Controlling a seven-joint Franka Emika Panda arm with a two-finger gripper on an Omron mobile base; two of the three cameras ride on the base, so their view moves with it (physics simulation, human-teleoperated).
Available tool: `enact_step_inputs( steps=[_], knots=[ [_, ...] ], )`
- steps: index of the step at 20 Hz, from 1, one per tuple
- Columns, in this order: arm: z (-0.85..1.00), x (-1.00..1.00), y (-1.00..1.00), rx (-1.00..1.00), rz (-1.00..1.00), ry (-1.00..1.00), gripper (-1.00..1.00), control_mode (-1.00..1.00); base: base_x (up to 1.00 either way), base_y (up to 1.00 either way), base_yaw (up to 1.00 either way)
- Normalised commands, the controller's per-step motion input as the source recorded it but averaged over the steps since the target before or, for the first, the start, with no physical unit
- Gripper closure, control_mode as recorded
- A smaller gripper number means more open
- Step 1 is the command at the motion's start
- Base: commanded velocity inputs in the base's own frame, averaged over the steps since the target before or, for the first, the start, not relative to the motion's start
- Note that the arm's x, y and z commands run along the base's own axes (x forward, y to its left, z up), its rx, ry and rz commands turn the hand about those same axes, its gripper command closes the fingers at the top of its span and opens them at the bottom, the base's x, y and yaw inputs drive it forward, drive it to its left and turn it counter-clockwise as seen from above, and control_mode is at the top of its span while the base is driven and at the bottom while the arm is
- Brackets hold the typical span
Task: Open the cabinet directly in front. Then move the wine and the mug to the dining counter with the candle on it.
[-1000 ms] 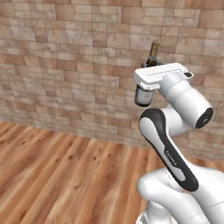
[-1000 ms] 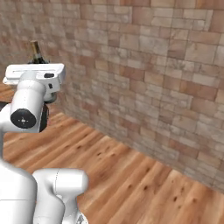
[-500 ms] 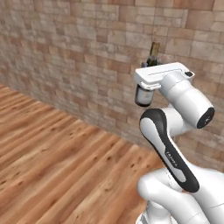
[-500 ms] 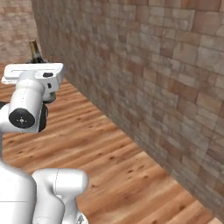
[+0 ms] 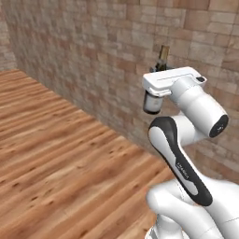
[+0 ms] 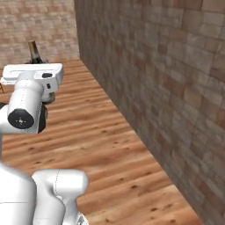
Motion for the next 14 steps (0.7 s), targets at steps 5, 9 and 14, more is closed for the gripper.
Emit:
enact_step_inputs(
  steps=[5, 9, 14],
  knots=[
    [0.0, 0.0, 0.0, 0.0, 0.0, 0.0, 1.0, 1.0, 1.0, 0.4, 0.25],
    [0.0, 0.0, 0.0, 0.0, 0.0, 0.0, 1.0, 1.0, 1.0, 0.53, 0.16],
    [0.0, 0.0, 0.0, 0.0, 0.0, 0.0, 1.0, 1.0, 1.0, 0.48, 0.11]
  ],
)
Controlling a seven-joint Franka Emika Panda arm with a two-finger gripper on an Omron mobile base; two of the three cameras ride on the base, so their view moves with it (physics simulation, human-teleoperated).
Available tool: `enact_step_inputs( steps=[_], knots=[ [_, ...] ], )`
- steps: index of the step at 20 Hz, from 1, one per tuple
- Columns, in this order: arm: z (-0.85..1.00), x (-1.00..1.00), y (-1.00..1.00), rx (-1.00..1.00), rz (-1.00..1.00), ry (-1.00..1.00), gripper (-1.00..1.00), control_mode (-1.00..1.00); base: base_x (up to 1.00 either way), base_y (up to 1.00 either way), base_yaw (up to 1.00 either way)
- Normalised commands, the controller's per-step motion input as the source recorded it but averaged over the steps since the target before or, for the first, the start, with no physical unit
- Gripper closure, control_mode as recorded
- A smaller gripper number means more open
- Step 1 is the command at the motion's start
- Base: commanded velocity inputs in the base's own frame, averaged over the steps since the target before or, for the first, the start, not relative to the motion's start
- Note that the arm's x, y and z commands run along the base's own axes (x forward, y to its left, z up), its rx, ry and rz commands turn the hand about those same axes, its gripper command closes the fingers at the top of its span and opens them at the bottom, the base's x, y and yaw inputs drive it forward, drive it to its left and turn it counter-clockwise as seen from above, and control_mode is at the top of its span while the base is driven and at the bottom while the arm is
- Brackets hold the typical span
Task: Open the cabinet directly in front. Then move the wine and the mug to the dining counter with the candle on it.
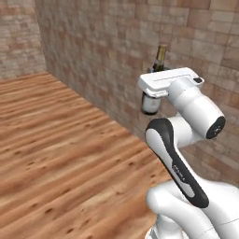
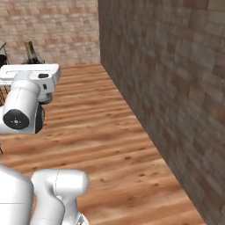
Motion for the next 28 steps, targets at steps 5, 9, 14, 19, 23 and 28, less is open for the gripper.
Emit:
enact_step_inputs(
  steps=[5, 9, 14, 19, 23, 28],
  knots=[
    [0.0, 0.0, 0.0, 0.0, 0.0, 0.0, 1.0, 1.0, 1.0, 0.35, 0.09],
    [0.0, 0.0, 0.0, 0.0, 0.0, 0.0, 1.0, 1.0, 1.0, 0.43, 0.11],
    [0.0, 0.0, 0.0, 0.0, 0.0, 0.0, 1.0, 1.0, 1.0, 0.44, 0.11],
    [0.0, 0.0, 0.0, 0.0, 0.0, 0.0, 1.0, 1.0, 1.0, 0.35, 0.13],
    [0.0, 0.0, 0.0, 0.0, 0.0, 0.0, 1.0, 1.0, 1.0, 0.31, 0.15],
    [0.0, 0.0, 0.0, 0.0, 0.0, 0.0, 1.0, 1.0, 1.0, 0.17, 0.2]
  ],
)
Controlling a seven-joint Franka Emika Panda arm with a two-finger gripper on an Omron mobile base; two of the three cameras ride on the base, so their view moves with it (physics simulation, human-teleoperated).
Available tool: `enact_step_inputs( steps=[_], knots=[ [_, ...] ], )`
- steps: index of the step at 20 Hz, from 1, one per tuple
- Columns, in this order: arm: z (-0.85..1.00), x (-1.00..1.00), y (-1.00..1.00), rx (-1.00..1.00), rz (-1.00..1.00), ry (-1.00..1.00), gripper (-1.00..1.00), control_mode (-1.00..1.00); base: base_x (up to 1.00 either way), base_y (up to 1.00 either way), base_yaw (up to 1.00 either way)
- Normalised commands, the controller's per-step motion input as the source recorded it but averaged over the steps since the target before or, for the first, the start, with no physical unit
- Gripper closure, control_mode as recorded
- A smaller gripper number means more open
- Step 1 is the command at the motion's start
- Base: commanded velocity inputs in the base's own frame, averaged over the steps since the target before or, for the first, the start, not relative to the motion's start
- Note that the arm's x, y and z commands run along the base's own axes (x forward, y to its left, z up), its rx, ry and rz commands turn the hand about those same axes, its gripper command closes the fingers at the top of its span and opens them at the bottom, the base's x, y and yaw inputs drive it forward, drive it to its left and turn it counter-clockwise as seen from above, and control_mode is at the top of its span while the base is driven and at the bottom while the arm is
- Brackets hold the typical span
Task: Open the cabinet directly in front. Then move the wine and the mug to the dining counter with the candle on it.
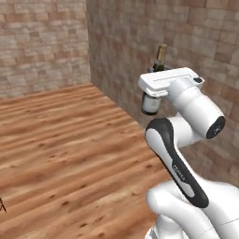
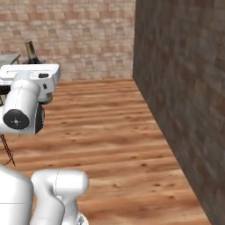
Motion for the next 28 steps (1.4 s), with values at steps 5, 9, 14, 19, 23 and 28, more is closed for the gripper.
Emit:
enact_step_inputs(
  steps=[5, 9, 14, 19, 23, 28],
  knots=[
    [0.0, 0.0, 0.0, 0.0, 0.0, 0.0, 1.0, 1.0, 1.0, -0.03, 0.45],
    [0.0, 0.0, 0.0, 0.0, 0.0, 0.0, 1.0, 1.0, 0.69, -0.23, 0.59],
    [0.0, 0.0, 0.0, 0.0, 0.0, 0.0, 1.0, 1.0, 0.26, -0.27, 0.65],
    [0.0, 0.0, 0.0, 0.0, 0.0, 0.0, 1.0, 1.0, 0.19, -0.23, 0.66],
    [0.0, 0.0, 0.0, 0.0, 0.0, 0.0, 1.0, 1.0, 0.3, -0.27, 0.63],
    [0.0, 0.0, 0.0, 0.0, 0.0, 0.0, 1.0, 1.0, 0.7, -0.7, 0.47]
  ],
)
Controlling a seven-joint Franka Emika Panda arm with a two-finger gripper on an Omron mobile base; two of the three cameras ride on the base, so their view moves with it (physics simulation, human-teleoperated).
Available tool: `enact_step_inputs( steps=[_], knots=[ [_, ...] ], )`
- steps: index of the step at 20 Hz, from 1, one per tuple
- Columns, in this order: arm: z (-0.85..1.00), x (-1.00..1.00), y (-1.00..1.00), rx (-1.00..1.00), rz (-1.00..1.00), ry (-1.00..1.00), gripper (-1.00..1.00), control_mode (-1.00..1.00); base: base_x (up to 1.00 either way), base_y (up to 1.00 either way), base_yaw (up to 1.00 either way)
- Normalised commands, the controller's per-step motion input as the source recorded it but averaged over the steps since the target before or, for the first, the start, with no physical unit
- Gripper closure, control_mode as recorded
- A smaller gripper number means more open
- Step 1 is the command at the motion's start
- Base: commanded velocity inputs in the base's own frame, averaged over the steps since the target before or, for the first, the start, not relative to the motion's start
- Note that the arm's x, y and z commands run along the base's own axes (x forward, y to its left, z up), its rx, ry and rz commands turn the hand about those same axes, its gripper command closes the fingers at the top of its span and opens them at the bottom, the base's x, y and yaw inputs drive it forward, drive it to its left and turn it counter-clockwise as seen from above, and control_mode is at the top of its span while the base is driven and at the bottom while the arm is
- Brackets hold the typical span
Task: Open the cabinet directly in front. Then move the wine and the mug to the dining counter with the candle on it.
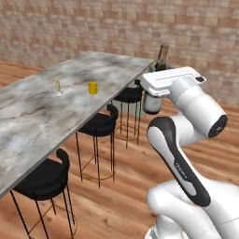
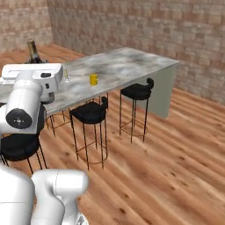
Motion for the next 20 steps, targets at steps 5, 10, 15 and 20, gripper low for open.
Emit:
enact_step_inputs(
  steps=[5, 10, 15, 20],
  knots=[
    [0.0, 0.0, 0.0, 0.0, 0.0, 0.0, 1.0, 1.0, 0.9, -1.0, 0.31],
    [0.0, 0.0, 0.0, 0.0, 0.0, 0.0, 1.0, 1.0, 0.94, -0.87, 0.36],
    [0.0, 0.0, 0.0, 0.0, 0.0, 0.0, 1.0, 1.0, 0.25, -0.26, 0.57],
    [0.0, 0.0, 0.0, 0.0, 0.0, 0.0, 1.0, 1.0, 0.15, -0.25, 0.62]
  ],
)
